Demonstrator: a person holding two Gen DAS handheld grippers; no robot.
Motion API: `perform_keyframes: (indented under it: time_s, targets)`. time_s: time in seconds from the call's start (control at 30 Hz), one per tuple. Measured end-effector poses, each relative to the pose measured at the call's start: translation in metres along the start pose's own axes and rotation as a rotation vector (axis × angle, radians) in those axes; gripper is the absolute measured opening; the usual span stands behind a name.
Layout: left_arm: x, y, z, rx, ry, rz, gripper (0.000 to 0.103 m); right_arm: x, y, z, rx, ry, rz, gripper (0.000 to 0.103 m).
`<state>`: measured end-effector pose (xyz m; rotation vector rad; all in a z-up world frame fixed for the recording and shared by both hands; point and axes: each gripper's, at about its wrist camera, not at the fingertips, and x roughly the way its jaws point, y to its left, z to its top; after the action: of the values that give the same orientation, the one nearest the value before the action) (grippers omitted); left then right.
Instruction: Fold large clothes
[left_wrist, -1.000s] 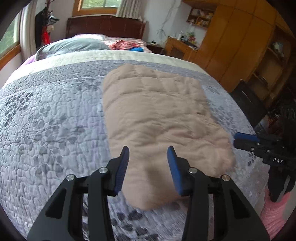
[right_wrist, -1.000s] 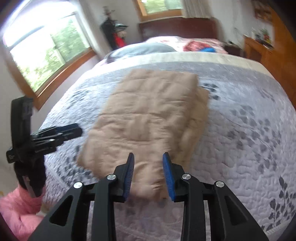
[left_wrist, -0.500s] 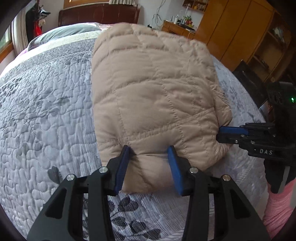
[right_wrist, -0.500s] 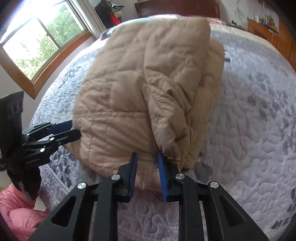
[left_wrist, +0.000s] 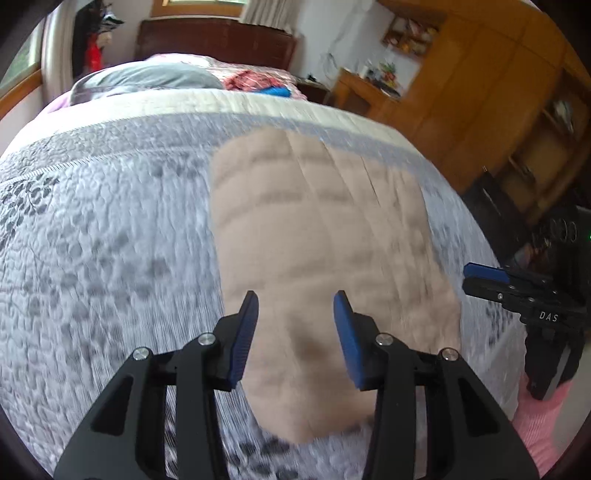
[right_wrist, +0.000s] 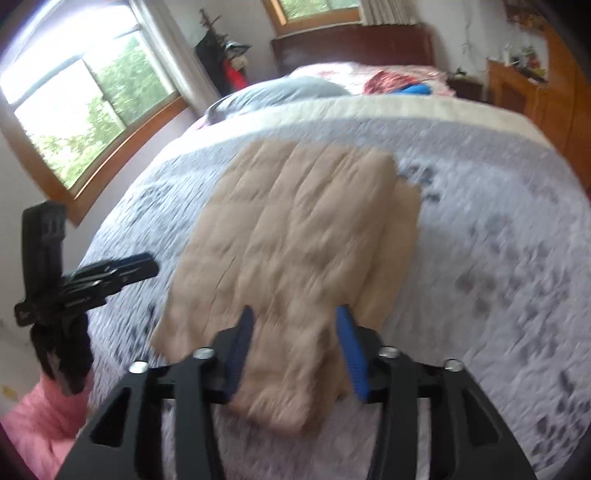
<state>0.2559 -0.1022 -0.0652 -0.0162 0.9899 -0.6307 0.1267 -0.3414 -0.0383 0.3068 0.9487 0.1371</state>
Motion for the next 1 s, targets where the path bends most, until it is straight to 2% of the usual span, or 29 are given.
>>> perform_keyframes:
  time_s: [0.1, 0.13, 0.2, 0.3, 0.43, 0.5, 0.67, 0.8, 1.0]
  targets:
    - [0.013, 0.002, 0.018, -0.019, -0.007, 0.025, 0.041, 0.017, -0.018, 0.032, 0.058, 0.014, -0.021, 0.066]
    - [0.019, 0.002, 0.023, -0.024, 0.000, 0.029, 0.041, 0.028, -0.026, 0.042, 0.091, 0.029, -0.023, 0.067]
    - [0.032, 0.004, 0.029, -0.043, 0.022, 0.013, 0.041, 0.047, -0.041, 0.055, 0.144, 0.061, -0.011, 0.067]
    - [0.043, 0.002, 0.030, -0.035, 0.023, 0.036, 0.041, 0.072, -0.053, 0.062, 0.192, 0.093, 0.033, 0.065]
    - [0.054, 0.001, 0.029, -0.029, 0.039, 0.029, 0.041, 0.081, -0.056, 0.059, 0.187, 0.077, 0.042, 0.020]
    - [0.058, -0.001, 0.031, -0.022, 0.048, 0.025, 0.041, 0.077, -0.055, 0.057, 0.180, 0.066, 0.055, 0.014]
    - [0.082, -0.003, 0.029, 0.013, 0.099, 0.037, 0.043, 0.096, -0.058, 0.048, 0.171, 0.111, -0.031, 0.014]
    - [0.093, -0.001, 0.028, 0.022, 0.111, 0.049, 0.045, 0.111, -0.064, 0.040, 0.200, 0.134, -0.028, 0.015]
    - [0.068, 0.003, 0.031, -0.018, 0.096, 0.027, 0.043, 0.081, -0.061, 0.042, 0.218, 0.091, -0.014, 0.023]
